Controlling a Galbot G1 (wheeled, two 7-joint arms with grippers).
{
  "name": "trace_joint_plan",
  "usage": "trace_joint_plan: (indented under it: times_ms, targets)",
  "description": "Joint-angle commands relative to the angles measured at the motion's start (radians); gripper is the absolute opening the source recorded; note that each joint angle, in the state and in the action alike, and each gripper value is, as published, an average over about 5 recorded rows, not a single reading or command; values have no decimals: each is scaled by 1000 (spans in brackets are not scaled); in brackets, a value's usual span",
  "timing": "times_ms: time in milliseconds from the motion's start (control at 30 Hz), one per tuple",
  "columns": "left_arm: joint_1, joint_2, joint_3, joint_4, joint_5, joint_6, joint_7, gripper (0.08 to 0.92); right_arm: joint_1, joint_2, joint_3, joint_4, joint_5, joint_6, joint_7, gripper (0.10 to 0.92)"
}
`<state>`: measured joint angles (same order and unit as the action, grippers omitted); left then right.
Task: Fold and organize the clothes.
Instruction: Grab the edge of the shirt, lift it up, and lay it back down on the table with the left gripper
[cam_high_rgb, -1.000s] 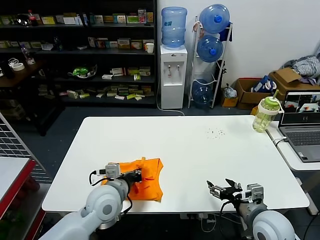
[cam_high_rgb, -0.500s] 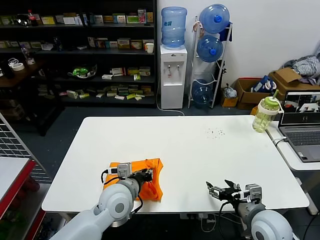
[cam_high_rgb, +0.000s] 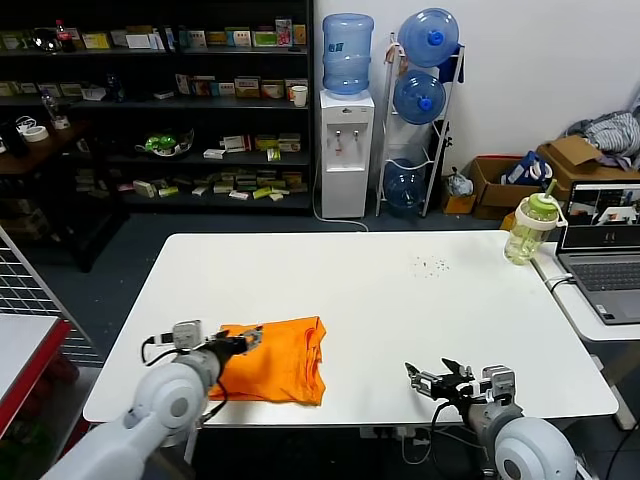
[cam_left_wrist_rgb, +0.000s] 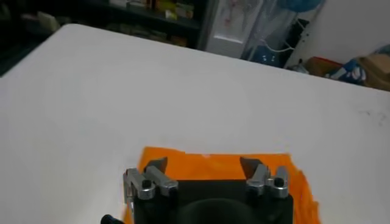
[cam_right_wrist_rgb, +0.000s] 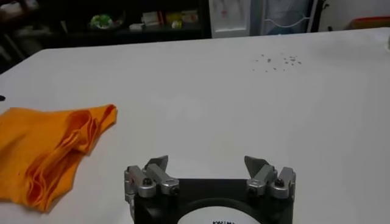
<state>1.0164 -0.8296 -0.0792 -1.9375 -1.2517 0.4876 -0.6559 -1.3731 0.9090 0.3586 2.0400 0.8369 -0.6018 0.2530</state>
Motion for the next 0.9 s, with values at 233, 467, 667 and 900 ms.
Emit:
trace_joint_plan:
  times_ms: [233,467,667,900]
  targets:
    - [205,162,-173,82,5,-18,330,822,5,-2,-4,2,0,0,1,823]
    - [154,115,-130,119,15,-15,344,823,-16,-7,18,6,1,2,0,823]
    - [143,104,-112,151,38,-16,356,823,-14,-1,13,1,0,1,0,823]
    - [134,90,-108,175,55,-22,365,823,-10,0,5,-2,-1,0,3,823]
